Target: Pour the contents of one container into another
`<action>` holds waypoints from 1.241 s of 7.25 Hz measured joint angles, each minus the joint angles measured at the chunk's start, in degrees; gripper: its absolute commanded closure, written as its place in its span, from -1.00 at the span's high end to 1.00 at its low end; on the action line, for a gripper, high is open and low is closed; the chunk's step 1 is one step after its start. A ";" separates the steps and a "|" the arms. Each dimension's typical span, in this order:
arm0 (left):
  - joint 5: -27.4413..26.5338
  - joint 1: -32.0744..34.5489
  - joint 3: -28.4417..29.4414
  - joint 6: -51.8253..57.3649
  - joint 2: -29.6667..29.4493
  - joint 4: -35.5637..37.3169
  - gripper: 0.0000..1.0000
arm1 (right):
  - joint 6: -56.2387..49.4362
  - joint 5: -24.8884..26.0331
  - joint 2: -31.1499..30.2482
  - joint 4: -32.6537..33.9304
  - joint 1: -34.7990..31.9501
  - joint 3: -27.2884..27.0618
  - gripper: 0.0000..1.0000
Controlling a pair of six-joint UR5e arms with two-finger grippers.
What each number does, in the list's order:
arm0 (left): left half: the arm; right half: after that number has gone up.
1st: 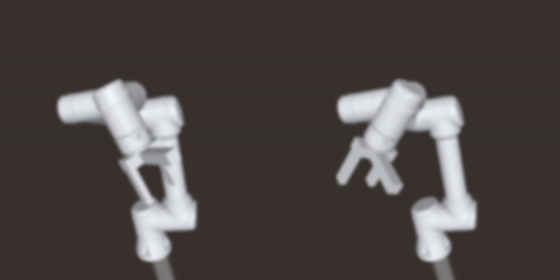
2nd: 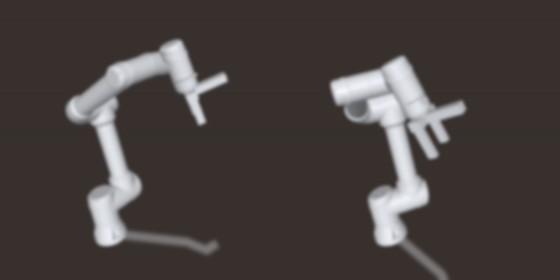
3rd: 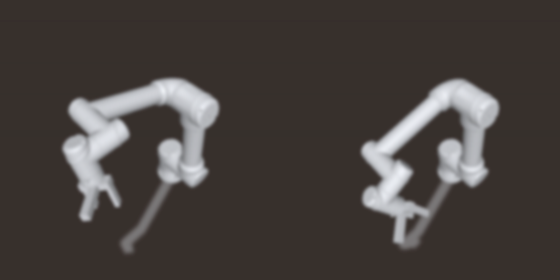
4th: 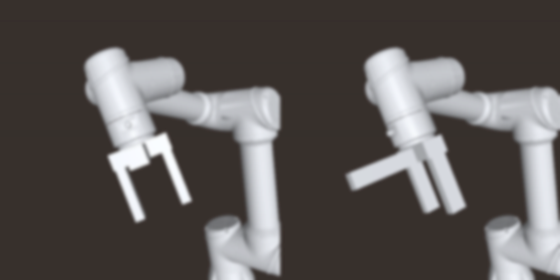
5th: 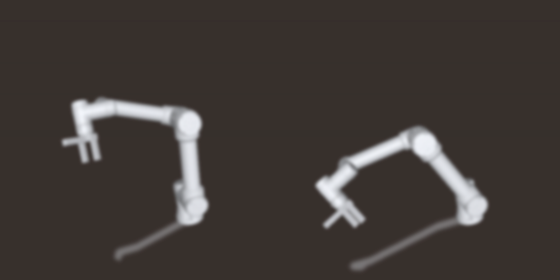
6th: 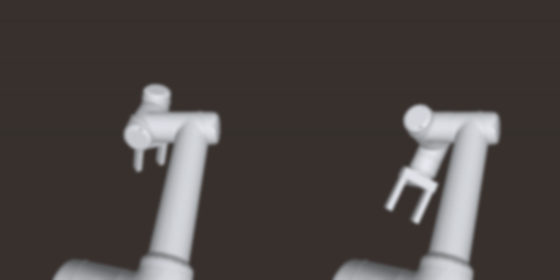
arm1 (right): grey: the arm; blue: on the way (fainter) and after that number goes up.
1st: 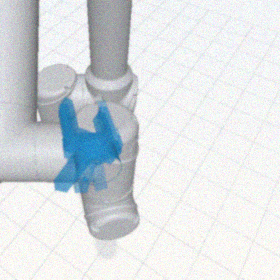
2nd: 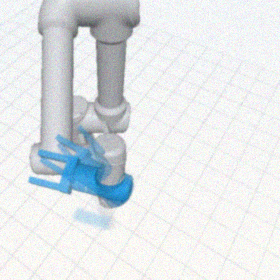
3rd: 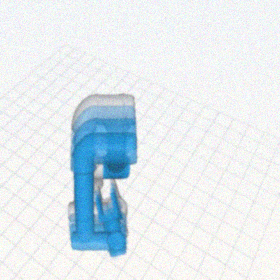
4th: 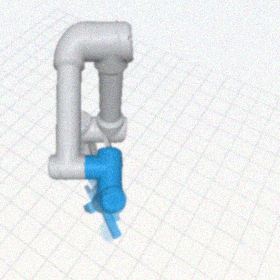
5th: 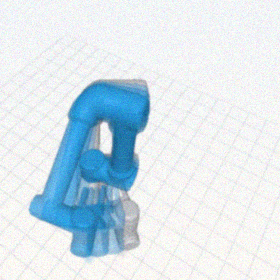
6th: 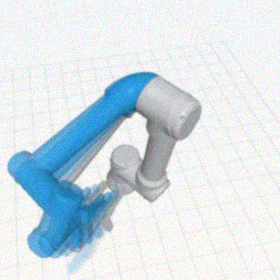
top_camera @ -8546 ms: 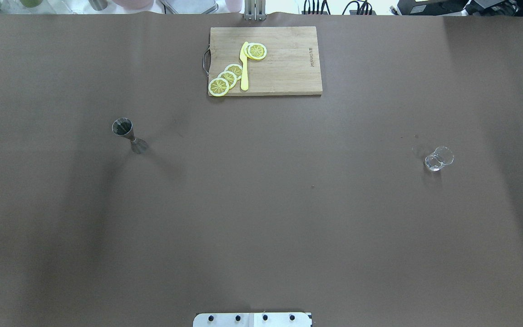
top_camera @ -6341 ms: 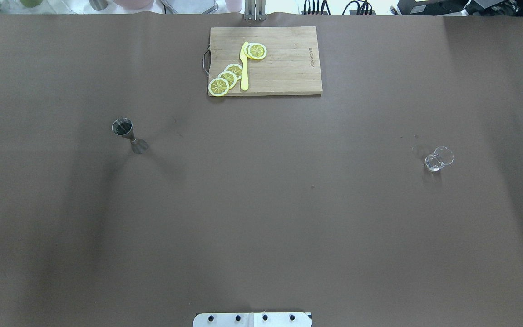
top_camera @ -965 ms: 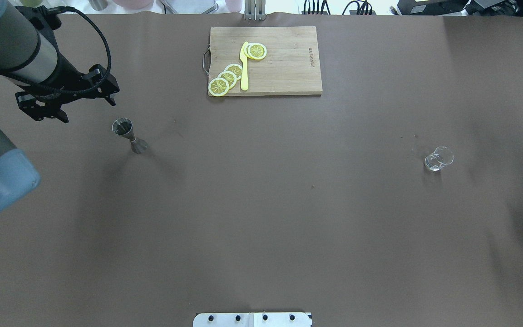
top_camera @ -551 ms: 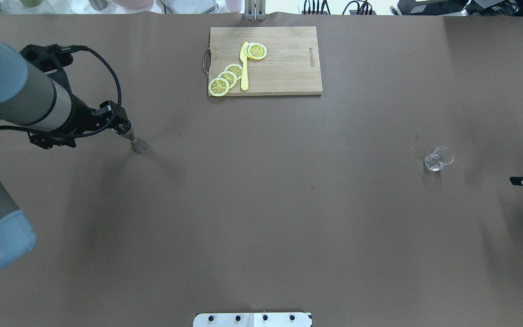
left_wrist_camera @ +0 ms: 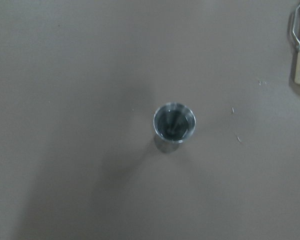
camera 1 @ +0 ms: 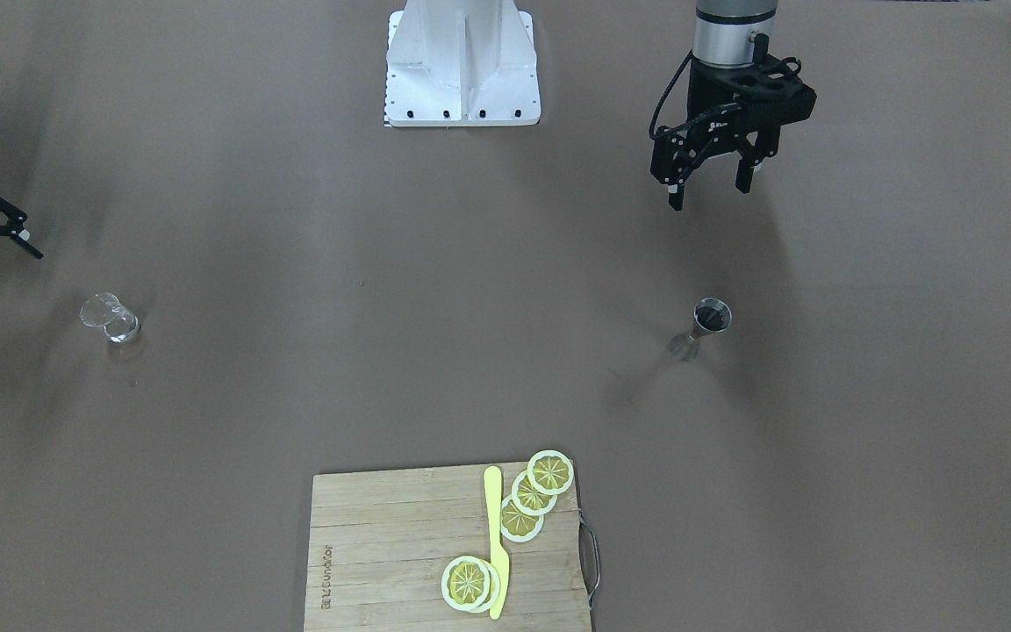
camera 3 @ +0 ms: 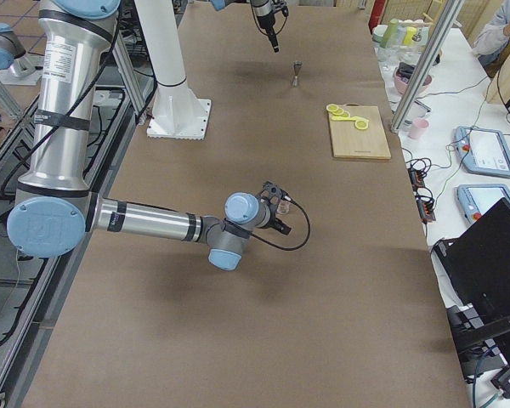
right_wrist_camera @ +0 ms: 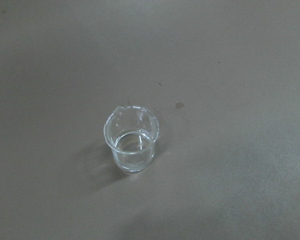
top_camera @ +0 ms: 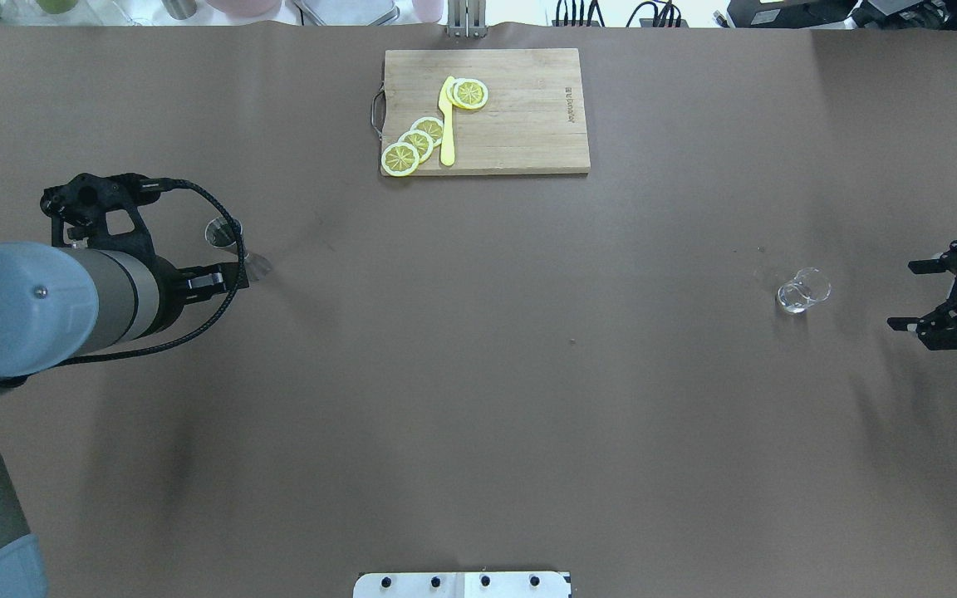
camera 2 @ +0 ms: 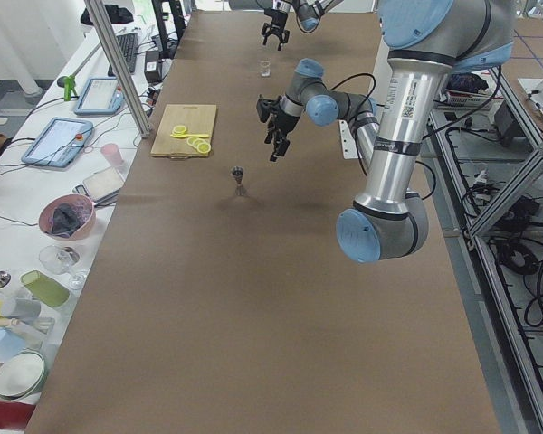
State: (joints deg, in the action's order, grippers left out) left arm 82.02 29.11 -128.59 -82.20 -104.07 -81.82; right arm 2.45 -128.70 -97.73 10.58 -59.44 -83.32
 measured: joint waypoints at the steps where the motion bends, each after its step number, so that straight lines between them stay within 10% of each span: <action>1: -5.15 -1.27 0.57 -0.09 0.28 -1.61 0.93 | -1.84 -0.14 0.61 -0.02 0.66 0.74 1.00; 4: -18.79 -5.39 4.64 -0.38 -0.07 -3.69 0.93 | -3.27 -0.09 2.97 -1.09 1.57 2.99 1.00; 9: -27.12 -12.51 8.21 -4.41 -0.10 -3.89 0.86 | -5.88 -2.12 5.30 -4.59 1.83 6.29 1.00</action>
State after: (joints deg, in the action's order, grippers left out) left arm 54.91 16.61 -120.38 -86.61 -104.18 -85.71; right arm -3.43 -130.82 -92.44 5.98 -57.61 -77.03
